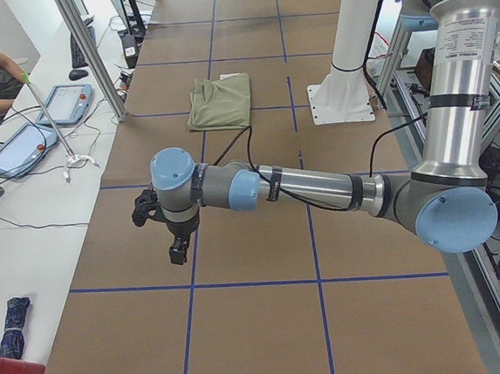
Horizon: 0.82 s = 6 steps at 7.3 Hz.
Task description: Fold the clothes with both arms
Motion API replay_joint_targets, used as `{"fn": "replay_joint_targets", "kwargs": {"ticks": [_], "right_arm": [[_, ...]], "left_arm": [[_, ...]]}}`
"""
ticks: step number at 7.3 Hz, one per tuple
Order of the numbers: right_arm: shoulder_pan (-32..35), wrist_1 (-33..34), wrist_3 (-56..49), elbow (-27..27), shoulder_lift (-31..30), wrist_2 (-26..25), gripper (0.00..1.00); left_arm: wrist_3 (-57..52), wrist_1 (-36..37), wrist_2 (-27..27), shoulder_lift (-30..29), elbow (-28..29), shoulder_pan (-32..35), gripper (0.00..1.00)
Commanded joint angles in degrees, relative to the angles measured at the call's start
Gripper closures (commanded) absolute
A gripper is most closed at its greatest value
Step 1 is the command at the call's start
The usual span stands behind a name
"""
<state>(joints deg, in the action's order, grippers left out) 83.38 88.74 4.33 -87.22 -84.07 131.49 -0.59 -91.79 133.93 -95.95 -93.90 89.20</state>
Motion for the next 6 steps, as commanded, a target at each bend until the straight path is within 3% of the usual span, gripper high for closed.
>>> {"fn": "replay_joint_targets", "kwargs": {"ticks": [1,3,5,6], "right_arm": [[-0.8,0.0,-0.1,0.0,-0.1,-0.1,0.00],[-0.8,-0.2,-0.6,-0.1,-0.5,0.1,0.00],[-0.5,0.5,0.1,-1.5,-1.9,1.1,0.00],[-0.5,0.3,0.1,-3.2,-2.8,0.2,0.00]], "left_arm": [[3.9,-2.0,0.1,-1.3,3.3,-0.2,0.00],[4.0,-1.2,-0.1,-1.2,-0.7,-0.1,0.00],[3.9,-2.0,1.5,7.7,-9.9,-0.2,0.00],[4.0,-2.0,1.9,7.6,-10.2,-0.3,0.00]]}}
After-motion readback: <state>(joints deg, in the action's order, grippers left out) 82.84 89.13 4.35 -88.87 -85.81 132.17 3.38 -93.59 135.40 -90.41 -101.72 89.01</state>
